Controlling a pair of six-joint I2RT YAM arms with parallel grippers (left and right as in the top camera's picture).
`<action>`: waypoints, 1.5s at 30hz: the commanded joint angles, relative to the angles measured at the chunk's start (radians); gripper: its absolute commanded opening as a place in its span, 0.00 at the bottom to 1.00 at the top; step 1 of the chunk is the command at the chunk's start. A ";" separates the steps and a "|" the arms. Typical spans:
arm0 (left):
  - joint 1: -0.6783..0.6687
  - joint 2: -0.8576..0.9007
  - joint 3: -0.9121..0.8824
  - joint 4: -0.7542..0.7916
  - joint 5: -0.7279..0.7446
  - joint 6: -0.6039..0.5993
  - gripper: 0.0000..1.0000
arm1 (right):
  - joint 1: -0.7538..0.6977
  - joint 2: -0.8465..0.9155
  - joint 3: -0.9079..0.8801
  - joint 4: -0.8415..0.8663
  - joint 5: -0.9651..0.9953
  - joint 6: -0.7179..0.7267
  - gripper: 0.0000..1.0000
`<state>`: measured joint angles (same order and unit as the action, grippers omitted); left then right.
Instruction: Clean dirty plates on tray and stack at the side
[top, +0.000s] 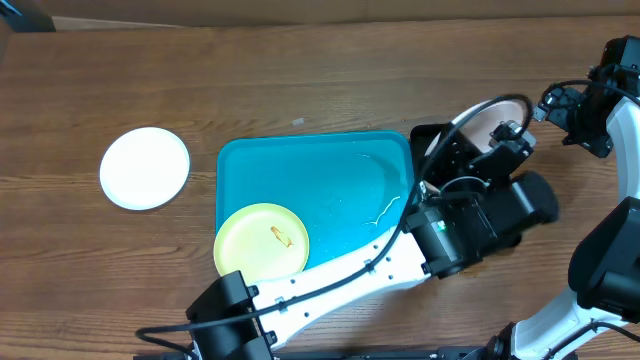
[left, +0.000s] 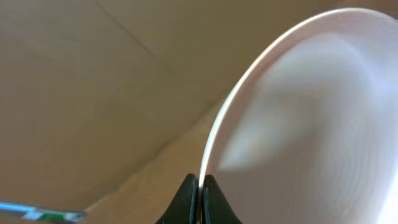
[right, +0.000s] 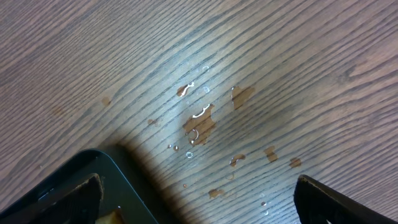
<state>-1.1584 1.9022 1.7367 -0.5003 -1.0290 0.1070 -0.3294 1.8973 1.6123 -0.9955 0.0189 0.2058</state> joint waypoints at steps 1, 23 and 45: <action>0.071 -0.011 0.020 -0.060 0.250 -0.149 0.04 | -0.003 -0.024 0.011 0.002 0.006 0.004 1.00; 1.318 -0.012 0.016 -0.652 1.473 -0.404 0.04 | -0.003 -0.024 0.011 0.002 0.006 0.004 1.00; 1.791 -0.012 -0.306 -0.426 1.205 -0.481 0.36 | -0.003 -0.024 0.011 0.002 0.006 0.004 1.00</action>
<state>0.6426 1.9022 1.4338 -0.9352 0.1535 -0.3653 -0.3294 1.8973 1.6123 -0.9958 0.0181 0.2062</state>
